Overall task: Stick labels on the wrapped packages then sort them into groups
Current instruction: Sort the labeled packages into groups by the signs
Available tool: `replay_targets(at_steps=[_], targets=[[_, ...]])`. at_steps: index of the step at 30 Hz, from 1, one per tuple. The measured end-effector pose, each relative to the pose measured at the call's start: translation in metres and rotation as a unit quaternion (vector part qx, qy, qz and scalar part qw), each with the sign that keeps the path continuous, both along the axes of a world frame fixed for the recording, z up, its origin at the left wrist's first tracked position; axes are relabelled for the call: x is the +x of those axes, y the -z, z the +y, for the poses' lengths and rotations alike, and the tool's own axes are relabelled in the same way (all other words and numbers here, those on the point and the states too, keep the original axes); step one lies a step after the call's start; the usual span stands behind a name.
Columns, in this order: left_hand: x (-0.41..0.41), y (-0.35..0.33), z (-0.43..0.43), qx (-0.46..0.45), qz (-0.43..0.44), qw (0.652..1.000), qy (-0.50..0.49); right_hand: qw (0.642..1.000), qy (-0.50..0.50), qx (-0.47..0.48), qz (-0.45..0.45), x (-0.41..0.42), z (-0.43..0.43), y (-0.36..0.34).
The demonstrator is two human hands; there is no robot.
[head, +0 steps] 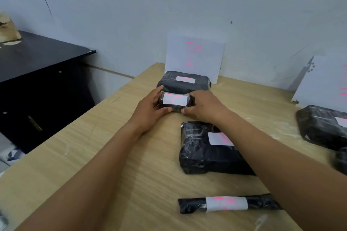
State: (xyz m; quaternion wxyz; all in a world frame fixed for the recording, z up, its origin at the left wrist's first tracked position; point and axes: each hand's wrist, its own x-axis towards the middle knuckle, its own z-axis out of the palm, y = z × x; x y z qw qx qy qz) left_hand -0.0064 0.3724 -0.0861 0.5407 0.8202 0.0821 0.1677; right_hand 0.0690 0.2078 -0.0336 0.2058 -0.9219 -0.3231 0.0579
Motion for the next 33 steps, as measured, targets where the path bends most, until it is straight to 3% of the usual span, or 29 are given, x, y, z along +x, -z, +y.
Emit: replay_targets(at_steps=[4, 12, 24, 33], targets=[[0.005, 0.003, -0.006, 0.0, -0.042, 0.998, -0.053, 0.999, 0.028, 0.013, -0.011, -0.001, -0.004, 0.004], [-0.002, 0.003, -0.012, 0.015, -0.062, 0.996, -0.069, 0.999, 0.03, 0.04, -0.009, -0.004, -0.004, 0.012], [-0.022, 0.003, -0.016, 0.002, -0.025, 0.991, -0.135, 0.998, 0.044, 0.043, 0.01, -0.013, -0.021, -0.001], [-0.08, 0.001, -0.045, 0.02, -0.007, 0.988, -0.151, 0.999, 0.032, 0.044, -0.005, -0.047, -0.082, -0.024]])
